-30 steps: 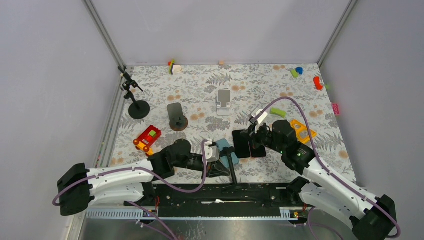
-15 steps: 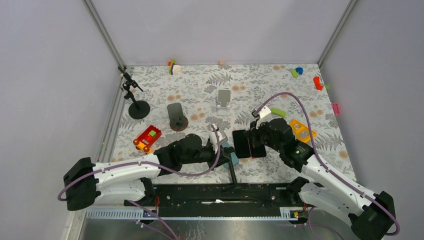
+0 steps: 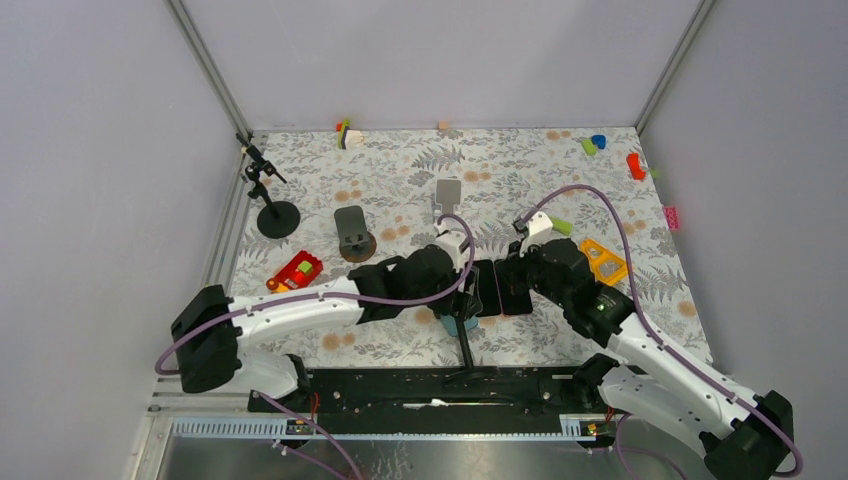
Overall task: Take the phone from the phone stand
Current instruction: Pick up the phone stand with the phone at the center of the board.
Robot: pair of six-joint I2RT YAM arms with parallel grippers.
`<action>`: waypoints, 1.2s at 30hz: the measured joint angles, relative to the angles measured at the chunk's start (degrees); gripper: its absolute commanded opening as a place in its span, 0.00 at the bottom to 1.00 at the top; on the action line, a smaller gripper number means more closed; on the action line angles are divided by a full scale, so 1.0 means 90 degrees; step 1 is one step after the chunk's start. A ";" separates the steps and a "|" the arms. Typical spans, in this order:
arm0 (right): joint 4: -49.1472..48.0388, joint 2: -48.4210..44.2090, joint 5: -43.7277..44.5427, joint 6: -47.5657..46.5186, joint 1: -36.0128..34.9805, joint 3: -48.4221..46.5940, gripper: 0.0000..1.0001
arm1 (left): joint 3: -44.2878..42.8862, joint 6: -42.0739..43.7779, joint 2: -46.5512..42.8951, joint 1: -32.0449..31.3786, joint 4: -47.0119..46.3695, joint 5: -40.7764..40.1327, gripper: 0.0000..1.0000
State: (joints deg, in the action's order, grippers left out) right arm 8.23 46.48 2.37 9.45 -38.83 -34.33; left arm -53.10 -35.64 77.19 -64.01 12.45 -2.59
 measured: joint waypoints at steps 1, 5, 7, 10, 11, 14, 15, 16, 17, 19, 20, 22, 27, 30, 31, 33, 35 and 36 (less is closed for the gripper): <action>0.0015 -0.0024 0.0017 0.0007 0.0000 0.0000 0.03 | -0.0107 -0.0121 0.0119 0.0000 0.0141 -0.0046 0.68; 0.0022 -0.0126 0.0070 0.0056 0.0000 0.0000 0.04 | -0.0381 -0.0525 0.0512 0.0000 0.0527 -0.0141 0.65; 0.0024 -0.0163 0.0107 0.0078 0.0000 0.0000 0.04 | -0.0554 -0.0629 0.0719 0.0000 0.0741 -0.0189 0.64; 0.0034 -0.0199 0.0138 0.0100 0.0000 0.0000 0.04 | -0.0721 -0.0750 0.0971 0.0000 0.0969 -0.0279 0.61; 0.0036 -0.0211 0.0141 0.0104 0.0000 0.0000 0.04 | -0.0755 -0.0782 0.1052 0.0000 0.1032 -0.0323 0.60; 0.0058 -0.0231 0.0143 0.0104 0.0000 0.0000 0.04 | -0.0772 -0.0869 0.1219 0.0000 0.1209 -0.0447 0.58; 0.0070 -0.0238 0.0143 0.0104 0.0000 0.0000 0.04 | -0.0772 -0.0886 0.1273 0.0000 0.1258 -0.0478 0.58; 0.0080 -0.0245 0.0146 0.0104 0.0000 0.0000 0.04 | -0.0772 -0.0894 0.1331 0.0000 0.1307 -0.0512 0.58; 0.0092 -0.0253 0.0148 0.0104 0.0000 0.0000 0.04 | -0.0772 -0.0908 0.1406 0.0000 0.1345 -0.0546 0.58; 0.0131 -0.0260 0.0158 0.0107 0.0000 0.0000 0.04 | -0.0780 -0.0933 0.1528 0.0000 0.1396 -0.0590 0.54; 0.0151 -0.0262 0.0165 0.0107 0.0000 0.0000 0.04 | -0.0780 -0.0940 0.1576 0.0000 0.1445 -0.0607 0.52; 0.0180 -0.0262 0.0170 0.0107 0.0000 0.0000 0.04 | -0.0782 -0.0988 0.1622 0.0000 0.1464 -0.0610 0.49; 0.0202 -0.0262 0.0170 0.0119 0.0000 0.0000 0.05 | -0.0874 -0.1005 0.1664 -0.0002 0.1489 -0.0607 0.31; 0.0202 -0.0262 0.0170 0.0124 0.0000 0.0000 0.05 | -0.0928 -0.1047 0.1688 -0.0005 0.1491 -0.0622 0.16; 0.0202 -0.0262 0.0170 0.0126 0.0000 0.0000 0.04 | -0.0950 -0.1044 0.1688 -0.0002 0.1486 -0.0622 0.09; 0.0202 -0.0262 0.0170 0.0126 0.0000 0.0000 0.05 | -0.0967 -0.1030 0.1685 -0.0002 0.1540 -0.0631 0.00; 0.0204 -0.0265 0.0170 0.0126 0.0000 0.0000 0.05 | -0.0967 -0.0833 0.1673 0.0010 0.1668 -0.0692 0.00; 0.0202 -0.0265 0.0170 0.0129 0.0000 0.0000 0.05 | -0.0967 -0.0760 0.1654 0.0024 0.1664 -0.0697 0.00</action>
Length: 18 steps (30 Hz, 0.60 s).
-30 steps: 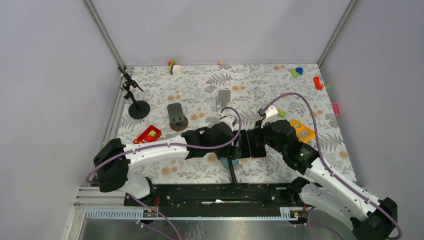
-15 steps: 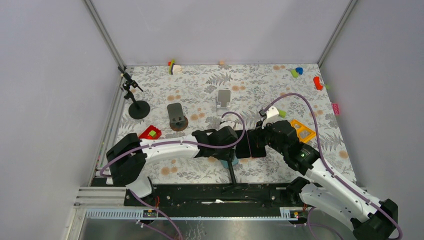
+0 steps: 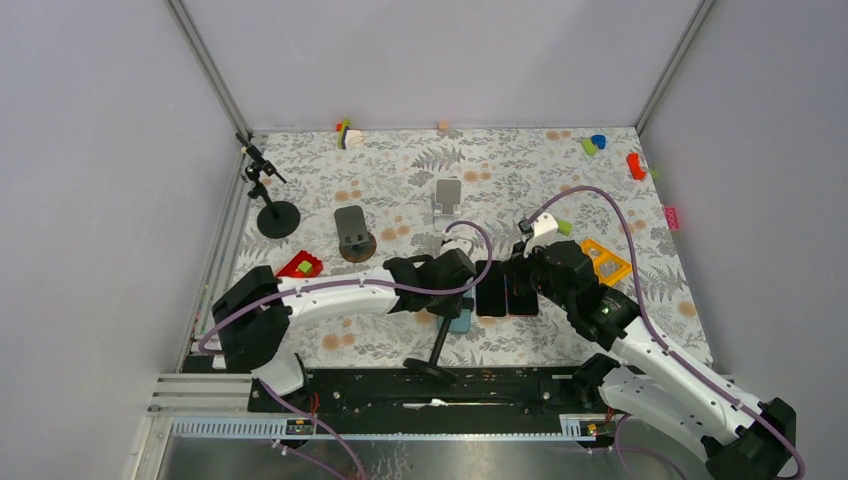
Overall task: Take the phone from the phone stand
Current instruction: Pick up the phone stand with the phone at the center of the board.
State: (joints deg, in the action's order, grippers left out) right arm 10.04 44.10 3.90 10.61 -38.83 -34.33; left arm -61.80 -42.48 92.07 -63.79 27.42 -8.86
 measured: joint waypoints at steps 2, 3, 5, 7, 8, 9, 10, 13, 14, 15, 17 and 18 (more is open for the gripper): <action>0.0000 -0.0010 0.0000 0.0000 0.0000 0.0000 0.05 | 0.0007 0.0124 -0.0063 0.0007 -0.0012 0.0007 0.00; 0.0002 -0.0017 0.0000 0.0005 0.0000 0.0000 0.05 | 0.0034 0.0214 -0.0126 0.0019 -0.0027 0.0022 0.00; 0.0002 -0.0044 0.0000 0.0022 0.0000 0.0000 0.05 | 0.0168 0.0401 -0.0352 0.0044 -0.0112 0.0087 0.00; 0.0002 -0.0092 0.0000 0.0039 0.0000 0.0000 0.05 | 0.0350 0.0605 -0.0695 0.0087 -0.0165 0.0189 0.00; 0.0002 -0.0121 0.0000 0.0046 0.0000 0.0000 0.06 | 0.0447 0.0729 -0.0903 0.0121 -0.0189 0.0255 0.00; 0.0002 -0.0153 0.0000 0.0058 0.0000 0.0000 0.06 | 0.0525 0.0818 -0.1088 0.0155 -0.0206 0.0311 0.00; 0.0002 -0.0180 0.0000 0.0080 0.0000 0.0000 0.08 | 0.0597 0.0930 -0.1270 0.0194 -0.0243 0.0386 0.00; 0.0017 -0.0277 -0.0005 0.0226 0.0000 -0.0007 0.17 | 0.0840 0.1384 -0.1860 0.0304 -0.0425 0.0629 0.00; 0.0061 -0.0289 -0.0010 0.0282 0.0000 -0.0029 0.21 | 0.0896 0.1498 -0.2013 0.0325 -0.0483 0.0685 0.00; 0.0146 -0.0287 -0.0044 0.0347 0.0000 -0.0078 0.27 | 0.0967 0.1647 -0.2188 0.0342 -0.0551 0.0755 0.01; 0.0398 -0.0204 -0.0109 0.0525 0.0000 -0.0304 0.38 | 0.1115 0.1914 -0.2506 0.0342 -0.0724 0.0933 0.00; 0.0493 -0.0158 -0.0170 0.0610 0.0000 -0.0420 0.42 | 0.1190 0.2028 -0.2650 0.0342 -0.0787 0.1022 0.00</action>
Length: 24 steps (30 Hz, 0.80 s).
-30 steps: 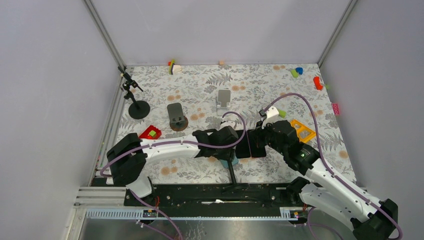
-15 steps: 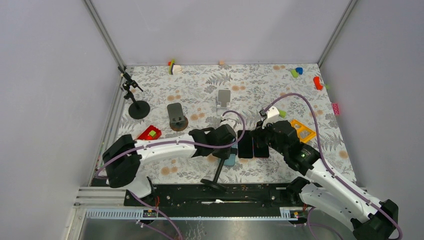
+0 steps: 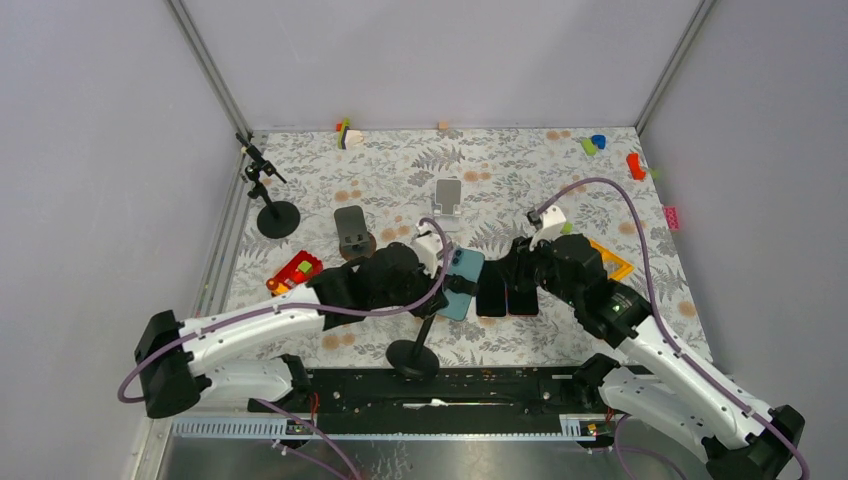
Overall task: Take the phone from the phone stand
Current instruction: Pick up the phone stand with the phone at the center of the board.
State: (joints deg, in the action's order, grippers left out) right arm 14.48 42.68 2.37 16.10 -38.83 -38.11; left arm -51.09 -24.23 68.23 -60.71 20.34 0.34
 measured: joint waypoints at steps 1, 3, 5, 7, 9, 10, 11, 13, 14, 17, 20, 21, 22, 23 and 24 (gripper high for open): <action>0.0102 0.0058 -0.0068 0.0087 0.0000 -0.0158 0.46 | 0.0075 0.0100 -0.0141 0.0000 -0.0073 0.0083 0.00; 0.0194 0.0131 -0.0272 0.0306 0.0000 -0.0452 0.54 | 0.0243 0.0325 -0.0449 0.0000 -0.0211 0.0231 0.00; 0.0233 0.0131 -0.0432 0.0478 0.0000 -0.0658 0.60 | 0.0488 0.0525 -0.0794 0.0000 -0.0437 0.0355 0.00; 0.0265 0.0121 -0.0622 0.0622 0.0002 -0.0826 0.67 | 0.0828 0.0699 -0.1171 0.0000 -0.0777 0.0418 0.00; 0.0265 0.0083 -0.0867 0.0753 0.0010 -0.0933 0.72 | 0.1348 0.0894 -0.1678 0.0000 -0.1260 0.0471 0.00; 0.0262 0.0056 -0.0964 0.0787 0.0012 -0.0950 0.74 | 0.1545 0.0959 -0.1887 0.0000 -0.1426 0.0503 0.00; 0.0255 0.0022 -0.1081 0.0801 0.0019 -0.0952 0.76 | 0.1758 0.1056 -0.2110 0.0005 -0.1622 0.0563 0.00; 0.0243 -0.0027 -0.1294 0.0814 0.0029 -0.0952 0.82 | 0.2091 0.1217 -0.2475 0.0012 -0.1943 0.0687 0.00; 0.0209 -0.0041 -0.1426 0.0809 0.0039 -0.0952 0.85 | 0.2242 0.1299 -0.2647 0.0015 -0.2091 0.0772 0.00; 0.0036 -0.0044 -0.1909 0.0789 0.0061 -0.0950 0.88 | 0.2516 0.1406 -0.2982 0.0041 -0.2460 0.1069 0.00; -0.0345 -0.0061 -0.2433 0.0780 0.0073 -0.0899 0.89 | 0.2557 0.1428 -0.3045 0.0138 -0.2844 0.1656 0.00; -0.0537 -0.0083 -0.2623 0.0775 0.0073 -0.0843 0.89 | 0.2586 0.1423 -0.3045 0.0158 -0.3028 0.1846 0.00; -0.0707 -0.0109 -0.2786 0.0765 0.0073 -0.0780 0.89 | 0.2623 0.1401 -0.3045 0.0175 -0.3235 0.2025 0.00; -0.0950 -0.0148 -0.2963 0.0758 0.0073 -0.0680 0.89 | 0.2657 0.1370 -0.3045 0.0182 -0.3395 0.2159 0.00; -0.1183 -0.0192 -0.3135 0.0748 0.0073 -0.0571 0.89 | 0.2705 0.1326 -0.3045 0.0202 -0.3577 0.2297 0.00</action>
State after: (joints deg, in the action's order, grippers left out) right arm 3.84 40.95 -25.85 22.83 -38.17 -43.24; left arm -26.74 -12.29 40.82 -58.89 -11.86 21.02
